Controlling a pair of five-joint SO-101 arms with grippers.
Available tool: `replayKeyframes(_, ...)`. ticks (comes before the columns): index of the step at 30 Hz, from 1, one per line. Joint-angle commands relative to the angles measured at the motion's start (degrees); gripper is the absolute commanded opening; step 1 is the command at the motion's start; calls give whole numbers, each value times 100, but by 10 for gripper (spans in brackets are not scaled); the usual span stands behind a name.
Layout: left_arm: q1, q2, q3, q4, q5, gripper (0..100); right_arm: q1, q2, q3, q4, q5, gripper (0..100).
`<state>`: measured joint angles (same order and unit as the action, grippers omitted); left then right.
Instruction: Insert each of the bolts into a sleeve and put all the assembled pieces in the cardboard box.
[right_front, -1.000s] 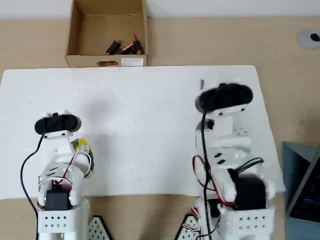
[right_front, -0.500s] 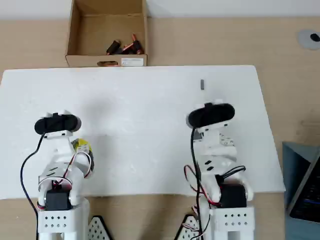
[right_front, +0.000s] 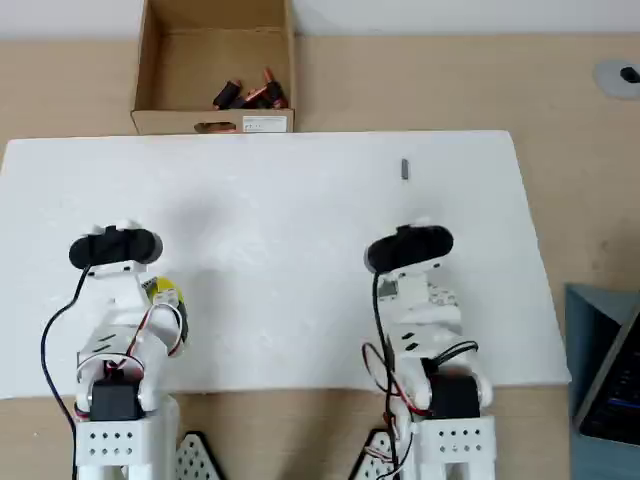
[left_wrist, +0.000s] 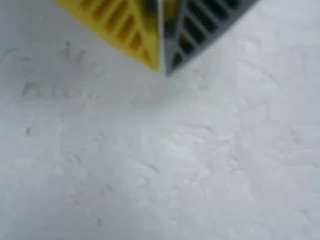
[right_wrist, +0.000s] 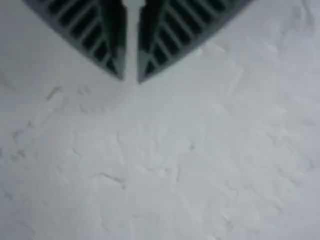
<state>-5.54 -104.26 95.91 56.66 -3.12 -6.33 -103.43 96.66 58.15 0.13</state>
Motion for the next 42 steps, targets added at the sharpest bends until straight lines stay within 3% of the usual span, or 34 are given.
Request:
replayKeyframes(1,-18,-40,-9,-105,0,3,31,-637,4,35,9,9)
replayKeyframes(42,-18,-40,-9,-105,0,3,40,-664,4,316,0,10)
